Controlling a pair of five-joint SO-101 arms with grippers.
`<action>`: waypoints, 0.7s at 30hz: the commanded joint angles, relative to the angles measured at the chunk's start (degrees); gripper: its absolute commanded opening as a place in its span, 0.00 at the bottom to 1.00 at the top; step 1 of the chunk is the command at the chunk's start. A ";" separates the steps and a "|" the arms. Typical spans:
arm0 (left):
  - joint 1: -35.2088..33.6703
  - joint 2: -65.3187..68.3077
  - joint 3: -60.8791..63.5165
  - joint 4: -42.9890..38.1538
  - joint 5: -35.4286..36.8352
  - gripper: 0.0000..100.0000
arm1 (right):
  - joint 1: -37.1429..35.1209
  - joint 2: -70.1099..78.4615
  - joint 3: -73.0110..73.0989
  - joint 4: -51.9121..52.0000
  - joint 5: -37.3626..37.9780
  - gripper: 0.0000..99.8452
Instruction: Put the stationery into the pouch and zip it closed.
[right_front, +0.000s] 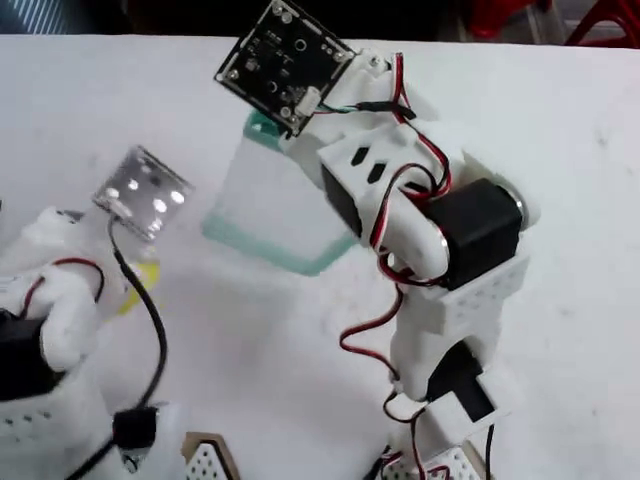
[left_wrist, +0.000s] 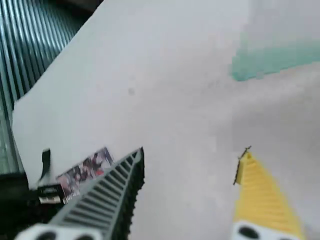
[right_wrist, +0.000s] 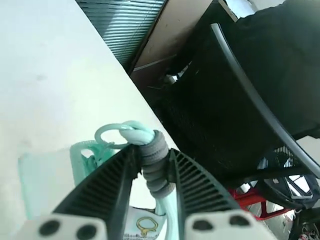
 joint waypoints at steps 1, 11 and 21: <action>12.70 -1.80 -12.13 8.79 0.97 0.32 | -1.80 -4.18 -0.44 1.01 -0.09 0.02; 29.58 -10.51 -22.68 8.88 12.66 0.32 | -2.15 -13.05 0.09 1.10 -0.35 0.02; 29.93 -15.43 -28.31 6.24 13.98 0.32 | -14.99 -30.55 14.07 1.01 0.00 0.02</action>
